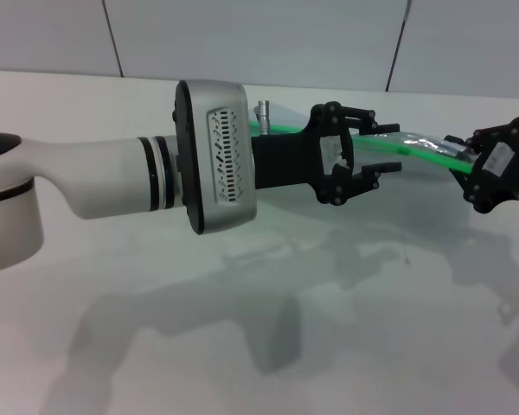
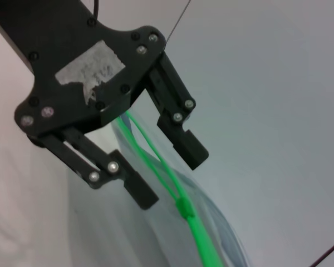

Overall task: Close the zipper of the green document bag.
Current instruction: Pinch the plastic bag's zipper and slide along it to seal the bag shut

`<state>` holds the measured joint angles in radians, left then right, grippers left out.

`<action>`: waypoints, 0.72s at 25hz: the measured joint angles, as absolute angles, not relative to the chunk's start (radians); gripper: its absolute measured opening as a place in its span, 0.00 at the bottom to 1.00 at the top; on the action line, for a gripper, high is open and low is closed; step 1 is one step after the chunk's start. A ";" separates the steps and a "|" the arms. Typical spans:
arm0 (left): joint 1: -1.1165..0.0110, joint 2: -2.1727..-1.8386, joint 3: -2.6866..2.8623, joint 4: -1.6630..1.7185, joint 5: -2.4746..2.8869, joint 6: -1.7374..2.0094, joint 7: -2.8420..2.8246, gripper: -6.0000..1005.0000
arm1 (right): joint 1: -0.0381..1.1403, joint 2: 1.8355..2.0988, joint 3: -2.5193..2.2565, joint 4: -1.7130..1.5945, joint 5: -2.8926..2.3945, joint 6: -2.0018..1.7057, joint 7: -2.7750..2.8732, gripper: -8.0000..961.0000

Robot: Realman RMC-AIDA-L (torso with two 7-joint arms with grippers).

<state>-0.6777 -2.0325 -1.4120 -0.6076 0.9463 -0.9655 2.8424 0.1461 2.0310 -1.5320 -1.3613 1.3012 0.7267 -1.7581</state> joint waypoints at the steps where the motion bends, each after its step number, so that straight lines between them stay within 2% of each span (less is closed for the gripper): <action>1: -0.678 -2.033 -1.411 -0.608 0.947 -0.963 2.842 0.38 | 0.143 2.031 -1.534 -1.368 1.301 0.727 -1.757 0.08; 18: -0.685 -2.033 -1.403 -0.609 0.948 -0.962 2.842 0.35 | 0.127 2.031 -1.562 -1.438 1.196 0.727 -1.660 0.07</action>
<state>-0.6849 -2.0325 -1.4026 -0.6091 0.9483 -0.9618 2.8424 0.1272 2.0310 -1.5619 -1.4384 1.1965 0.7272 -1.6603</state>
